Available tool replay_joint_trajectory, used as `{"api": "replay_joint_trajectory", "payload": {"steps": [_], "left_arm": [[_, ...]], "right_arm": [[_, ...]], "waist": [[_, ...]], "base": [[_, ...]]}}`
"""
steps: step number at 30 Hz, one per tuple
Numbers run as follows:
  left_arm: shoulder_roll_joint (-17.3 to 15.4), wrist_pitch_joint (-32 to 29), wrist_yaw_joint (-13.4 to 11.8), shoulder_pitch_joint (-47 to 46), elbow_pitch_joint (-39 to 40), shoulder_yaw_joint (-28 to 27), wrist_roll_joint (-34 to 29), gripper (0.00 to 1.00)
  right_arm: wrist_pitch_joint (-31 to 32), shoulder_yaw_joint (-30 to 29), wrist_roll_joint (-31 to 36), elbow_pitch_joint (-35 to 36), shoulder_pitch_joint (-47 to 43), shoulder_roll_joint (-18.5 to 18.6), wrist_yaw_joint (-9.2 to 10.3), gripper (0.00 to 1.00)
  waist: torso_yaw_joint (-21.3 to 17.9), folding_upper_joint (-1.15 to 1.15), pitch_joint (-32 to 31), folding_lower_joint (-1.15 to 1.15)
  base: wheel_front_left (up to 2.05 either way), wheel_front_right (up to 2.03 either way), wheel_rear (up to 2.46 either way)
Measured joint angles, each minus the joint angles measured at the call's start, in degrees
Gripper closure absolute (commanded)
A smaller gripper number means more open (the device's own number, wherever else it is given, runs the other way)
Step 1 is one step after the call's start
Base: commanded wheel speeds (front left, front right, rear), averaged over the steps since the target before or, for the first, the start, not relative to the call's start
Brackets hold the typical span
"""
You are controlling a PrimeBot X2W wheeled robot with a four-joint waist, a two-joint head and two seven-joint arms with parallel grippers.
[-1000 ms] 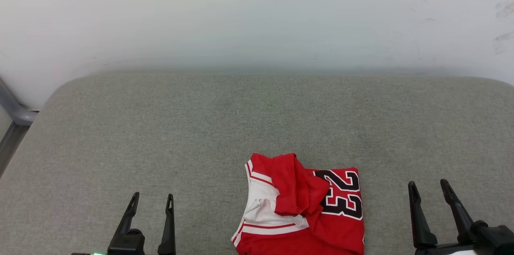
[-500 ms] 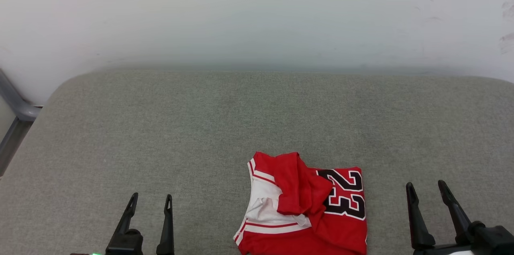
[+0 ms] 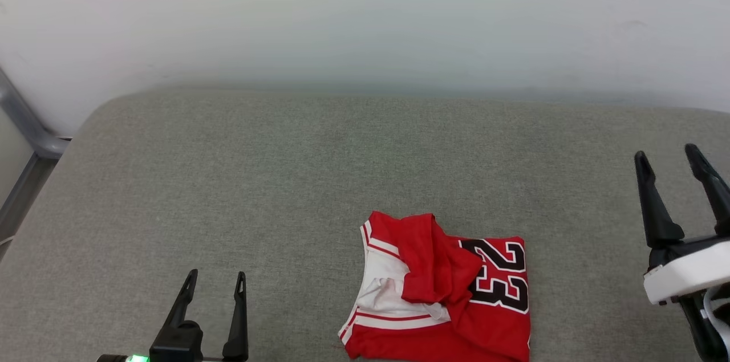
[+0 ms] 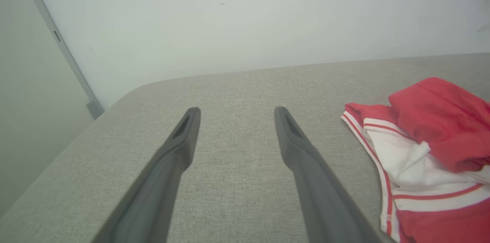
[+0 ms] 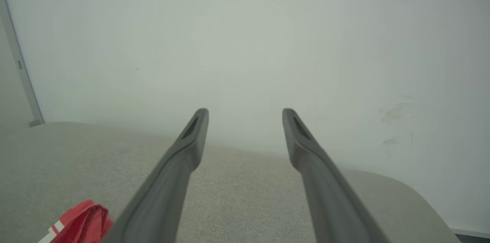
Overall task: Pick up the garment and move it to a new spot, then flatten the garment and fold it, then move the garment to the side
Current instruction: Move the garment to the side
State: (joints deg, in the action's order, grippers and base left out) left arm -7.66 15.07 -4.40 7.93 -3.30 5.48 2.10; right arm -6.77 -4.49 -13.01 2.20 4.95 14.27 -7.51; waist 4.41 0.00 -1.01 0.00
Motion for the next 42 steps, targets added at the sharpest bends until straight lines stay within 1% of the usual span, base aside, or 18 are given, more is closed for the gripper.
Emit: {"api": "replay_joint_trajectory", "payload": {"steps": [4, 8, 11, 14, 16, 19, 23, 28, 33, 39, 42], "left_arm": [[0.0, 0.0, 0.3, -0.2, 0.1, -0.1, 0.0, 0.00], [0.3, 0.0, 0.4, -0.3, 0.1, -0.2, 0.0, 0.00], [0.5, 0.0, 0.5, -0.9, 0.2, 0.0, 0.0, 0.00], [0.7, 0.0, 0.8, -1.5, 0.2, 0.0, 0.0, 0.00], [0.8, 0.0, 0.8, -1.8, 0.2, 0.0, 0.0, 0.00], [1.0, 0.0, 0.9, -2.7, 0.3, 0.1, -0.1, 0.00], [1.2, 0.0, 1.1, -3.6, 0.3, 0.2, -0.3, 0.00], [1.4, 0.0, 1.3, -4.8, 0.3, 0.4, -0.4, 0.00], [1.5, 0.0, 1.7, -5.9, 0.2, 0.5, -0.4, 0.00], [1.8, 0.0, 1.9, -7.1, 0.0, 0.9, -0.6, 0.00], [1.9, 0.0, 2.2, -7.3, -0.3, 0.9, -0.6, 0.00]], "right_arm": [[10.6, 4.3, -7.9, -0.6, 4.3, 6.0, 0.00, 0.00], [22.8, 8.5, -17.5, -2.5, 7.5, 10.0, 0.00, 0.00], [32.2, 10.9, -23.3, -4.3, 8.8, 11.9, 0.00, 0.00], [40.8, 12.8, -28.4, -6.1, 8.8, 12.6, 0.00, 0.00], [45.4, 13.5, -30.8, -7.0, 8.7, 12.8, 0.01, 0.00], [50.5, 14.4, -33.2, -8.4, 7.8, 12.6, 0.00, 0.00], [53.5, 15.3, -34.6, -10.2, 6.6, 11.3, 0.01, 0.00], [53.6, 16.5, -35.2, -13.5, 7.0, 9.1, 0.01, 0.00], [52.0, 18.0, -35.3, -18.8, 9.0, 7.0, 0.00, 0.00], [48.9, 20.8, -35.7, -24.2, 11.8, 5.9, -0.01, 0.00], [47.1, 23.1, -36.0, -25.3, 12.7, 6.0, -0.02, 0.00]], "waist": [[0.7, 0.00, 0.3, 0.00], [1.2, 0.00, 0.8, 0.00], [1.6, 0.00, 1.6, 0.00], [2.1, 0.00, 2.5, 0.00], [2.4, 0.00, 3.1, 0.00], [2.9, 0.00, 4.0, 0.00], [3.6, 0.00, 5.3, 0.00], [4.4, 0.00, 7.1, 0.00], [5.1, 0.00, 8.7, 0.00], [6.0, 0.00, 10.1, 0.00], [6.5, 0.00, 10.4, 0.00]], "base": [[0.00, 0.00, 0.00], [0.00, 0.00, 0.00], [0.00, 0.00, 0.00], [0.00, 0.00, 0.00], [0.00, 0.00, 0.00], [0.00, 0.00, 0.00], [0.00, 0.00, 0.00], [0.00, 0.00, 0.00], [0.00, 0.00, 0.00], [0.00, 0.00, 0.00], [0.00, 0.00, 0.00]]}}
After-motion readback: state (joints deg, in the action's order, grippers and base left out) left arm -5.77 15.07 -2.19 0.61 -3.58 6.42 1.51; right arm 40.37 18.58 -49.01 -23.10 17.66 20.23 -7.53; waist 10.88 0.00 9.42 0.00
